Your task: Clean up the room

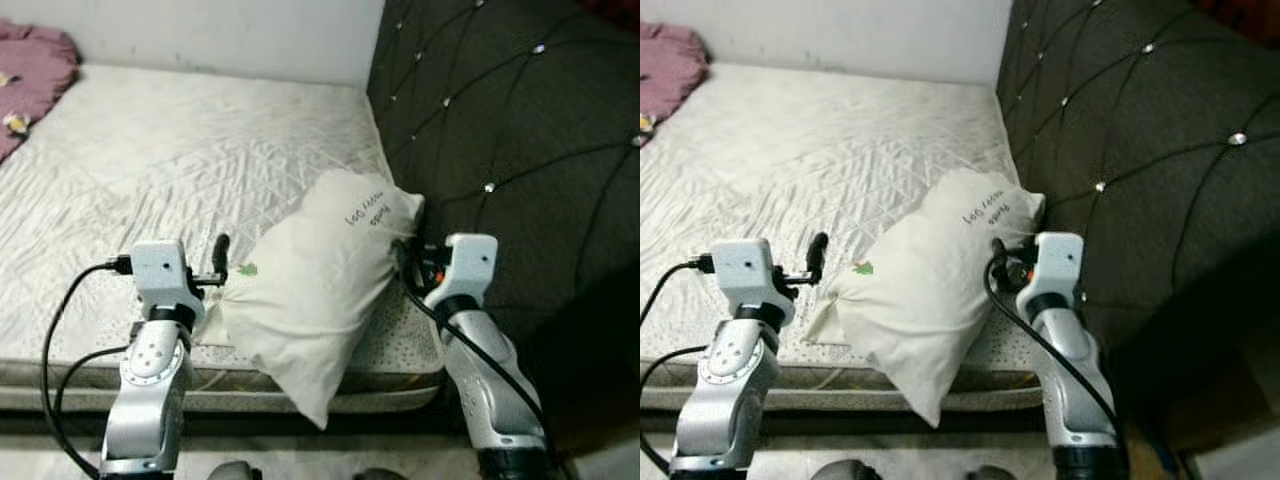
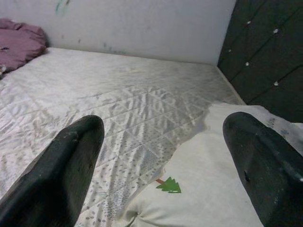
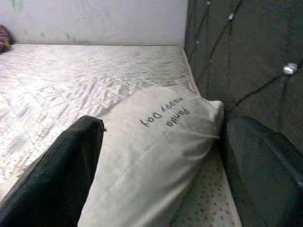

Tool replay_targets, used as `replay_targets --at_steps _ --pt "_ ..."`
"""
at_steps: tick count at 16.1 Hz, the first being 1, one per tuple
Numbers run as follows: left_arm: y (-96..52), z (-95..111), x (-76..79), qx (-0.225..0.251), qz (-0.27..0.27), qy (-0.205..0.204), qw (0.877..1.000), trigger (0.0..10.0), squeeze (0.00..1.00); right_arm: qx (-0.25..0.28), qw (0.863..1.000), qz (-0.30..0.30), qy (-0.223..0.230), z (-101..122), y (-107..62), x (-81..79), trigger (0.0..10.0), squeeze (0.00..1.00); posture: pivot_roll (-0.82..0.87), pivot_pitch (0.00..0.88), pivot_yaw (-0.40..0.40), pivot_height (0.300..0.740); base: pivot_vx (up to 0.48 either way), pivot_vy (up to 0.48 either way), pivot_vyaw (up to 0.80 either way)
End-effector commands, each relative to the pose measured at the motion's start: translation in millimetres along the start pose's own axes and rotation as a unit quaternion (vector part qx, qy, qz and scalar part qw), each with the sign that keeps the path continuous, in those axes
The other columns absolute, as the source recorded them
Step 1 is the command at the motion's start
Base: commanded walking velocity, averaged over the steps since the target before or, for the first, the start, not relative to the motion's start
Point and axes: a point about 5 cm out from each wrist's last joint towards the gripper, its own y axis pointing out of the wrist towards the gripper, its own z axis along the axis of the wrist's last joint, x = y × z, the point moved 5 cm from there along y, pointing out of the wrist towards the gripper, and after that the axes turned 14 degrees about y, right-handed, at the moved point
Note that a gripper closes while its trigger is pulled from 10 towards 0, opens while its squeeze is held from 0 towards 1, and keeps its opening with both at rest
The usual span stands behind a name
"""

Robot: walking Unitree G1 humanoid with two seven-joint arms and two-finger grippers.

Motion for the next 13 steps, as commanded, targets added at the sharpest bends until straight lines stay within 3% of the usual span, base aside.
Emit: replay_targets --at_steps 1,8,13 --pt "1.1 1.3 7.5 0.002 -0.009 -0.004 1.000 10.0 0.00 -0.003 1.000 -0.015 -0.002 0.1 -2.0 10.3 10.0 0.00 -0.01 0.020 -0.068 0.740 0.000 0.000 0.00" --pt "-2.5 8.4 14.0 0.026 -0.040 -0.024 0.999 10.0 0.00 -0.001 1.000 -0.016 -0.007 0.3 -2.1 10.3 10.0 0.00 -0.01 0.019 -0.069 0.740 0.000 0.000 0.00" --pt "0.3 11.8 13.2 0.033 -0.043 -0.030 0.998 10.0 0.00 0.005 1.000 -0.019 -0.008 3.4 0.2 10.1 10.0 0.00 -0.01 0.028 -0.072 0.740 0.316 0.000 0.00"
